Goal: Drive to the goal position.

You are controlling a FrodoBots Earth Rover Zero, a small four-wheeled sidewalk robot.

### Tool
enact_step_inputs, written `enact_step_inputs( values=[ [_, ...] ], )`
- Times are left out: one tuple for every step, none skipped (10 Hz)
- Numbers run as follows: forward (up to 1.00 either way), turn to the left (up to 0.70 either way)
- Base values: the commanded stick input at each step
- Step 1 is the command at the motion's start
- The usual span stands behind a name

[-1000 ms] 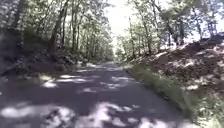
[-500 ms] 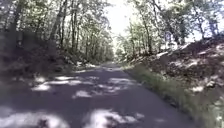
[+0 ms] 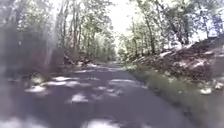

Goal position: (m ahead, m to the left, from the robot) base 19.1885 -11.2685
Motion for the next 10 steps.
enact_step_inputs(
  values=[
    [0.45,0.0],
    [0.45,0.0],
    [0.45,0.0],
    [0.45,0.0],
    [0.45,0.0],
    [0.45,0.0],
    [0.45,0.0],
    [0.45,0.0],
    [0.45,0.0],
    [0.45,0.0]
  ],
)
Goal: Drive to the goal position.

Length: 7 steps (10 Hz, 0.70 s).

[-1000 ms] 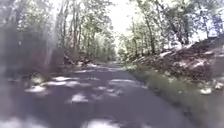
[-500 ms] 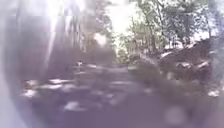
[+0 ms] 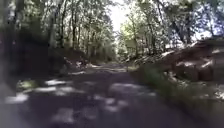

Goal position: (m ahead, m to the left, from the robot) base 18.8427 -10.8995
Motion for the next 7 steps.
enact_step_inputs(
  values=[
    [0.45,0.0],
    [0.45,0.0],
    [0.45,0.0],
    [0.45,0.0],
    [0.45,0.0],
    [0.45,0.0],
    [0.45,0.0]
  ],
)
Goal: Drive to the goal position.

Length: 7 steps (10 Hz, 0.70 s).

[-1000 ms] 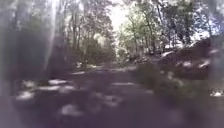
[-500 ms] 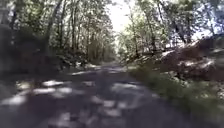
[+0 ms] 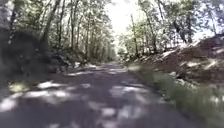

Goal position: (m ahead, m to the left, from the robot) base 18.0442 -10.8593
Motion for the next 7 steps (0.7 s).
enact_step_inputs(
  values=[
    [0.45,0.0],
    [0.45,0.0],
    [0.45,0.0],
    [0.45,0.0],
    [0.45,0.0],
    [0.45,0.0],
    [0.45,0.0]
  ],
)
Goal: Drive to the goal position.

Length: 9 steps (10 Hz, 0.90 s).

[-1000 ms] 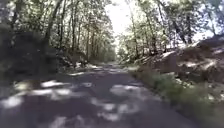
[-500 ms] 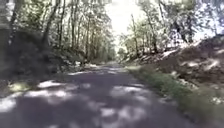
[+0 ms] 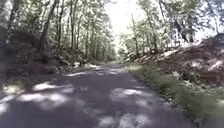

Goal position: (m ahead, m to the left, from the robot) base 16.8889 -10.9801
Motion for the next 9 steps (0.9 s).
enact_step_inputs(
  values=[
    [0.45,0.0],
    [0.45,0.0],
    [0.45,0.0],
    [0.45,0.0],
    [0.45,0.0],
    [0.45,0.0],
    [0.45,0.0],
    [0.45,0.0],
    [0.45,0.0]
  ],
)
